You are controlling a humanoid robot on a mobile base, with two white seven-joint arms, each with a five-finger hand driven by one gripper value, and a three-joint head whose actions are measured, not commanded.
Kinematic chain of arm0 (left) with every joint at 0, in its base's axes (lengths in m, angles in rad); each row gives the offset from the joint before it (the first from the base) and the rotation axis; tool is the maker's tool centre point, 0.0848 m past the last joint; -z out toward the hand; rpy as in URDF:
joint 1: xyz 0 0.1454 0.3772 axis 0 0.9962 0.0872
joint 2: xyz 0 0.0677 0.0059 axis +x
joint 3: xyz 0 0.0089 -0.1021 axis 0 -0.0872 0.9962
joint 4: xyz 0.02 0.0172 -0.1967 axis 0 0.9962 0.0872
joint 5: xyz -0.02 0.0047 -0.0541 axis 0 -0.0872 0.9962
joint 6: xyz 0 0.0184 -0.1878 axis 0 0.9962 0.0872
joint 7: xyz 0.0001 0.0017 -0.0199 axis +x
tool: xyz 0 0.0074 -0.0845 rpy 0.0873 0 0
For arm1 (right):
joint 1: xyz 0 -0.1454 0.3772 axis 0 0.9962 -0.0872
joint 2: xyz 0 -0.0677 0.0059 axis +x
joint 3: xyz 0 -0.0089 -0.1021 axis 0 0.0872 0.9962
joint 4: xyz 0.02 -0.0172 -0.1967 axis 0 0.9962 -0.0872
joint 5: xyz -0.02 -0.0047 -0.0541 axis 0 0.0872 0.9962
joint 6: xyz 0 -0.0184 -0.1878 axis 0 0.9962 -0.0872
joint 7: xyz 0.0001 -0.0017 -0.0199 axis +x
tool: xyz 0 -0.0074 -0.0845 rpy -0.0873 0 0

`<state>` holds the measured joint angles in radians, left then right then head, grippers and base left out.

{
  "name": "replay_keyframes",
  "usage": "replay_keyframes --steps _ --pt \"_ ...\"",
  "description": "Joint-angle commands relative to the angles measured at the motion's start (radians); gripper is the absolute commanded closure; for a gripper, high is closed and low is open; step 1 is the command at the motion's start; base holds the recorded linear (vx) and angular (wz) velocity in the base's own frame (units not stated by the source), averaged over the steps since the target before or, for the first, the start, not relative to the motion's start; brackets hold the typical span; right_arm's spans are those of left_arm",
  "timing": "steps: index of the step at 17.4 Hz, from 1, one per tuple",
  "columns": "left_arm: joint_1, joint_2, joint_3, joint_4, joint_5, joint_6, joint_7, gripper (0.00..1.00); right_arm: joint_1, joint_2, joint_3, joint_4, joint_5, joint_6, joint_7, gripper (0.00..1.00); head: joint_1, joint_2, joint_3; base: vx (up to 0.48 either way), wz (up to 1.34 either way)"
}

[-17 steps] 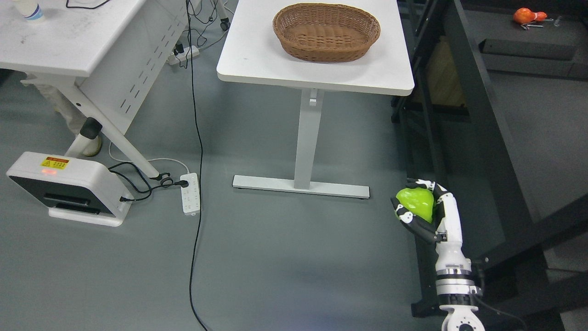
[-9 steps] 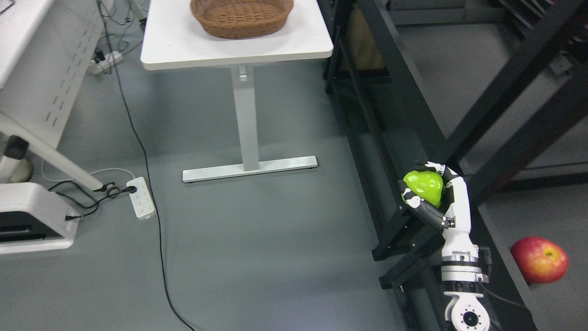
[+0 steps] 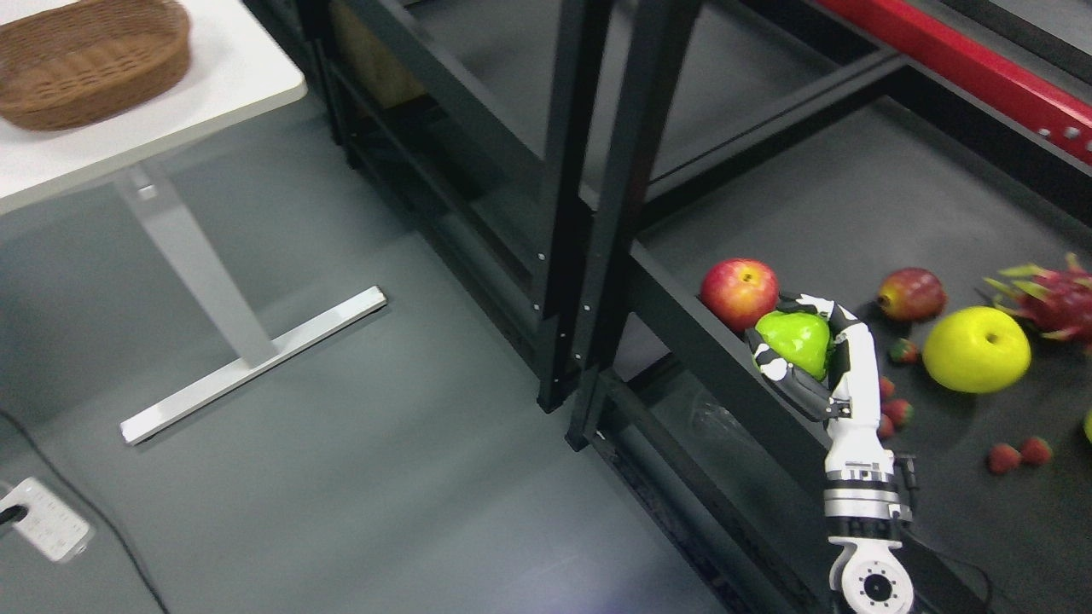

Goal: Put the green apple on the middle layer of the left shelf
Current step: 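Hold the apple in the right hand while turning toward the black shelf, then move the held apple over the shelf tray near the pears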

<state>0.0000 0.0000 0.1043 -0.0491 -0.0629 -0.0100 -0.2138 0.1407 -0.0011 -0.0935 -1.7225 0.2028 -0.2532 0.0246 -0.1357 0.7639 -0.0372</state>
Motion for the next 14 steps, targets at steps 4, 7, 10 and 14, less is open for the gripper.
replay_keyframes --steps 4,7,10,14 --pt "0.009 0.017 0.0 0.0 0.0 0.001 0.001 0.0 -0.001 -0.016 -0.023 0.0 0.001 0.006 0.001 1.0 0.0 0.0 0.0 -0.021 -0.93" --pt "0.009 0.017 0.0 0.0 0.0 0.001 -0.001 0.0 0.0 -0.016 -0.023 0.0 0.001 0.006 0.001 1.0 0.0 0.0 0.0 0.058 -0.83" --pt "0.009 0.017 0.0 0.0 0.0 0.001 0.001 0.0 0.0 -0.016 -0.025 0.0 0.001 0.008 0.0 1.0 0.0 0.0 0.0 0.103 -0.73" --pt "0.009 0.017 0.0 0.0 0.0 0.001 0.001 0.0 0.002 -0.016 -0.025 0.0 0.001 0.008 0.0 1.0 0.0 0.0 0.0 0.156 -0.62"
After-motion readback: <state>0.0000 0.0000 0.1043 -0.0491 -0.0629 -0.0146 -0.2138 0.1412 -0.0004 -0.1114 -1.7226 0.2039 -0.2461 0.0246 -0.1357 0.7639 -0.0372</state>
